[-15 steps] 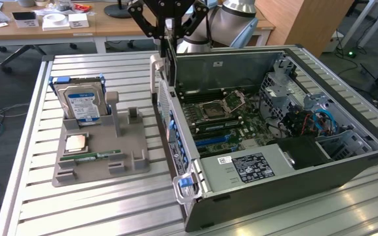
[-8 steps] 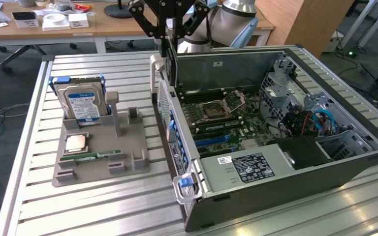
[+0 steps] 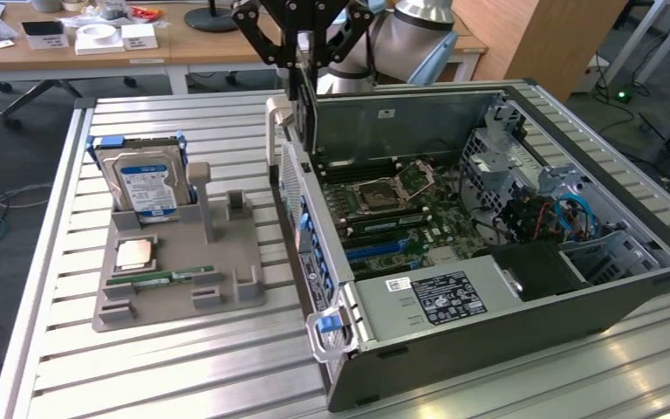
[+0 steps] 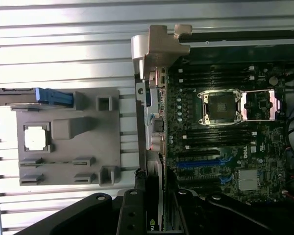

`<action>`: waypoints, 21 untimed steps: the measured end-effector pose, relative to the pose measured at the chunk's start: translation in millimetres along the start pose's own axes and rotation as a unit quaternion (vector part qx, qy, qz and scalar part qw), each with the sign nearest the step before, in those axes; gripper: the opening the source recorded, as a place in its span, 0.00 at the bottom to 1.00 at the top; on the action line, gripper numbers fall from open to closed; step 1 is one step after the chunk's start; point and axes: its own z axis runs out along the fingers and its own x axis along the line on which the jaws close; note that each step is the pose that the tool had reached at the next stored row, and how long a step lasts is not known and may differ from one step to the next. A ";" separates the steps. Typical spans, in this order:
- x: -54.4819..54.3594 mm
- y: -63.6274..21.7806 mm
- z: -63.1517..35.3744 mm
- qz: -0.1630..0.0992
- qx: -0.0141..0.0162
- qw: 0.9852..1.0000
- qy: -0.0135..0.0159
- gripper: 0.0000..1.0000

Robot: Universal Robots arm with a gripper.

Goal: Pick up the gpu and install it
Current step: 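Pick up the gpu and move the gpu toward the slot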

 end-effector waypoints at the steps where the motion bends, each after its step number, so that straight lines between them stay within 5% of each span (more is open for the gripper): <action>1: -0.5 0.1 0.0 0.000 0.000 1.000 0.000 0.26; 21: -12.5 3.3 0.5 0.000 0.000 1.000 0.000 0.26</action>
